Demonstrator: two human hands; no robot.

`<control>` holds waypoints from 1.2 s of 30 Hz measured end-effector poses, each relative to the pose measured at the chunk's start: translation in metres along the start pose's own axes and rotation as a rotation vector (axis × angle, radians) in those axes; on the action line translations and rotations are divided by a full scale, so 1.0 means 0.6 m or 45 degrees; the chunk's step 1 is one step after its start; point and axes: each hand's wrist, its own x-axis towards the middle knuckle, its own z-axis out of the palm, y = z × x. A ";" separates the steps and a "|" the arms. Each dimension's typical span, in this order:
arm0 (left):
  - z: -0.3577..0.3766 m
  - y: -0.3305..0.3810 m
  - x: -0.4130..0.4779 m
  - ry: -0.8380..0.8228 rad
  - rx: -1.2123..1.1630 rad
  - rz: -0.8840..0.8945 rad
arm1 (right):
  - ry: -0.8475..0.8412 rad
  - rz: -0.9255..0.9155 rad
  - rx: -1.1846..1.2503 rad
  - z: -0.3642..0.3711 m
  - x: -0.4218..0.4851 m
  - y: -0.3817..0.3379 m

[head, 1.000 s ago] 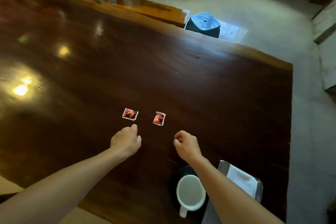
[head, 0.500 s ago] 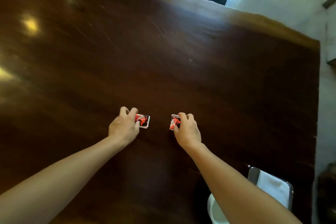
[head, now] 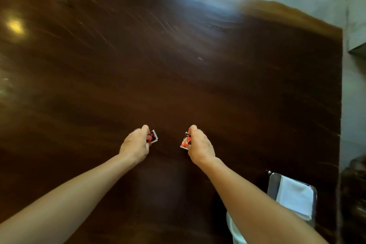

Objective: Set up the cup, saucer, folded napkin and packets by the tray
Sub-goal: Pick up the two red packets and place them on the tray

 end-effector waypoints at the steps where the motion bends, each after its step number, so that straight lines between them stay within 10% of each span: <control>1: 0.002 0.006 -0.006 -0.059 -0.024 -0.022 | -0.017 0.001 0.029 0.000 -0.009 0.004; 22: 0.068 0.273 -0.326 -0.197 -0.829 0.073 | -0.250 -0.284 0.858 -0.113 -0.312 0.219; 36: 0.223 0.425 -0.490 -0.653 -1.155 0.291 | 0.142 -0.206 0.897 -0.122 -0.490 0.394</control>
